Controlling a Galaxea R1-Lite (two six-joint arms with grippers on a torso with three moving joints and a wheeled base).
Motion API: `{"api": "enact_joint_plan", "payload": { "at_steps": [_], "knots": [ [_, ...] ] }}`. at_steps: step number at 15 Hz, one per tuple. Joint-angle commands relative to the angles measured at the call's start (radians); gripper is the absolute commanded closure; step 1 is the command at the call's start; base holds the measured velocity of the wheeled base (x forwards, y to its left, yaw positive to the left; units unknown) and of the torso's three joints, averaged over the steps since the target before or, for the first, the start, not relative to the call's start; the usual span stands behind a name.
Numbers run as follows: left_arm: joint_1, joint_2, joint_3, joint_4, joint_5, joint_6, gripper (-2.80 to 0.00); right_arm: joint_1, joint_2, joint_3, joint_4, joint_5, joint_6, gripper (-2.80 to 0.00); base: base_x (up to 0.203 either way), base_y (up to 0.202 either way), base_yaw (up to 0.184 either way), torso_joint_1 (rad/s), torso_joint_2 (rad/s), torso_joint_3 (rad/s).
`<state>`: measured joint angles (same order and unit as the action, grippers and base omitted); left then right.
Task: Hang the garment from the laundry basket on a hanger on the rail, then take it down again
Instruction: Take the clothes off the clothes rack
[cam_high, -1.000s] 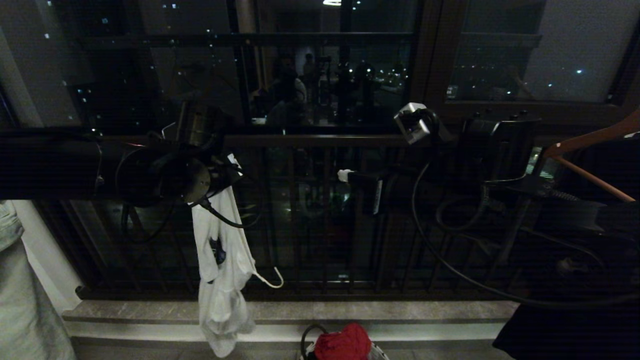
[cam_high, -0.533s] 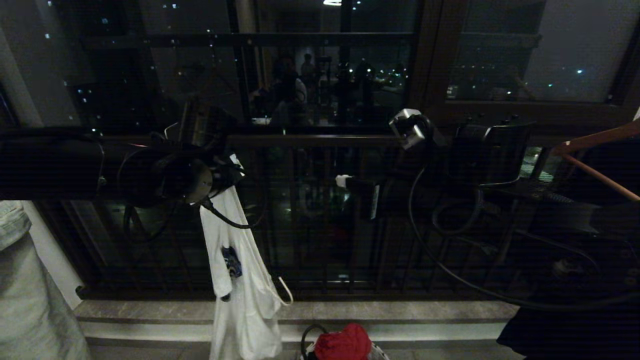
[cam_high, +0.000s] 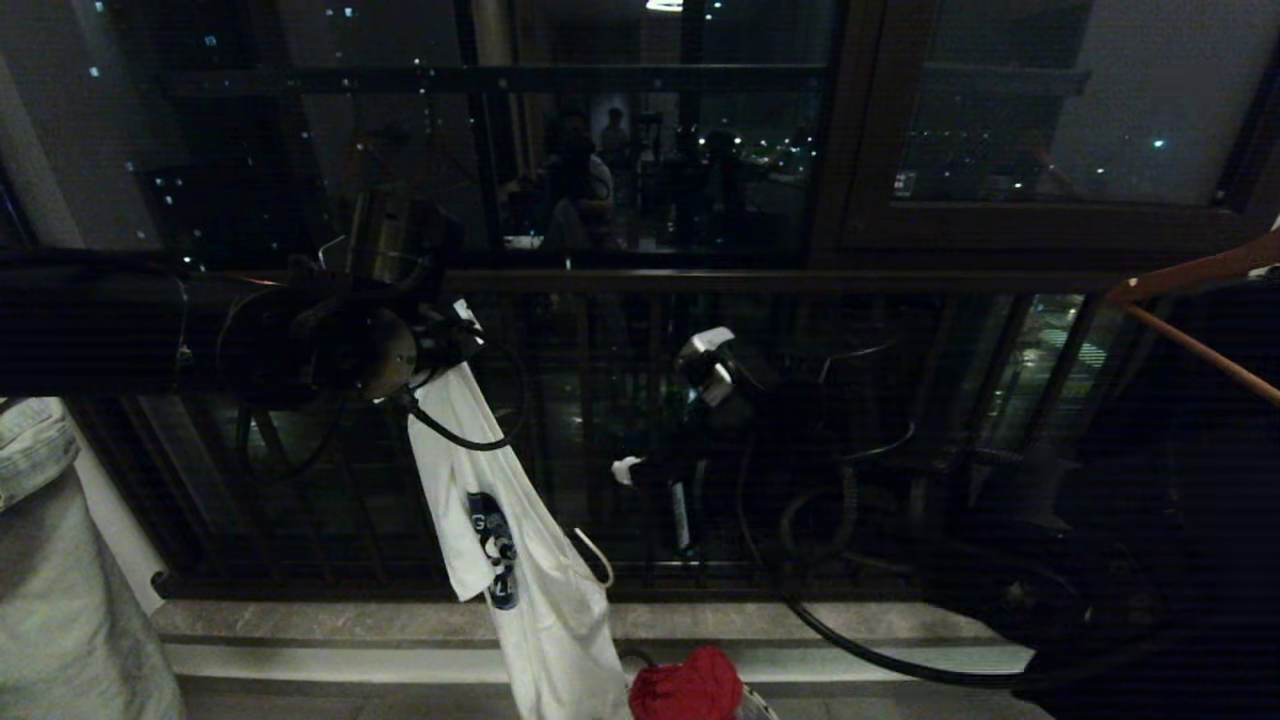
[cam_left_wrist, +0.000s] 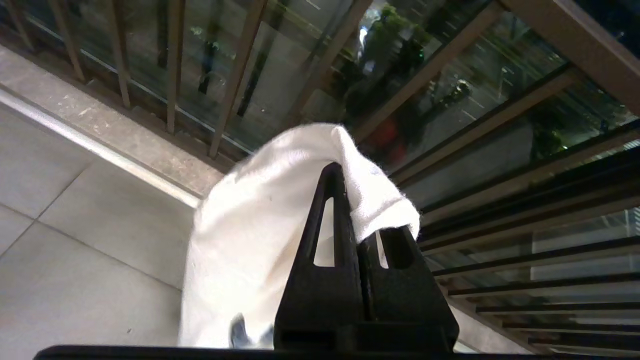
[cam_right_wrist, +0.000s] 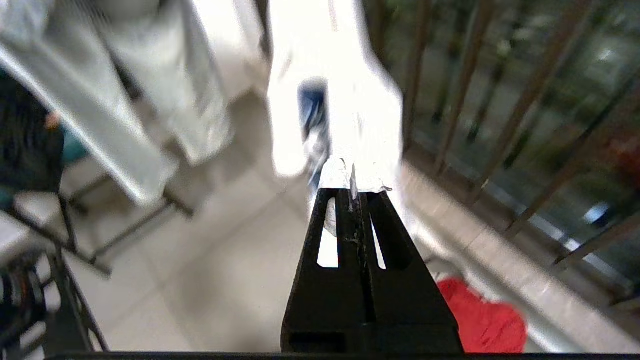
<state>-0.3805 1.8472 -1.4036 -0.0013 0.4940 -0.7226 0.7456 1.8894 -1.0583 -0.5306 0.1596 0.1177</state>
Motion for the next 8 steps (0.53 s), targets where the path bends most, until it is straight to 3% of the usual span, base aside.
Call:
{"api": "enact_joint_plan", "payload": {
  "at_steps": [1, 8],
  "knots": [
    [0.0, -0.014, 0.0, 0.0, 0.003, -0.004, 0.0, 0.03, 0.093, -0.003, -0.004, 0.001, 0.001, 0.0, 0.0, 0.0, 0.0, 0.0, 0.0, 0.0],
    [0.001, -0.028, -0.007, 0.002, 0.003, -0.003, 0.0, 0.091, 0.218, 0.024, -0.143, -0.009, 0.02, 0.0, 0.0, 0.0, 0.0, 0.0, 0.0, 0.0]
  ]
}}
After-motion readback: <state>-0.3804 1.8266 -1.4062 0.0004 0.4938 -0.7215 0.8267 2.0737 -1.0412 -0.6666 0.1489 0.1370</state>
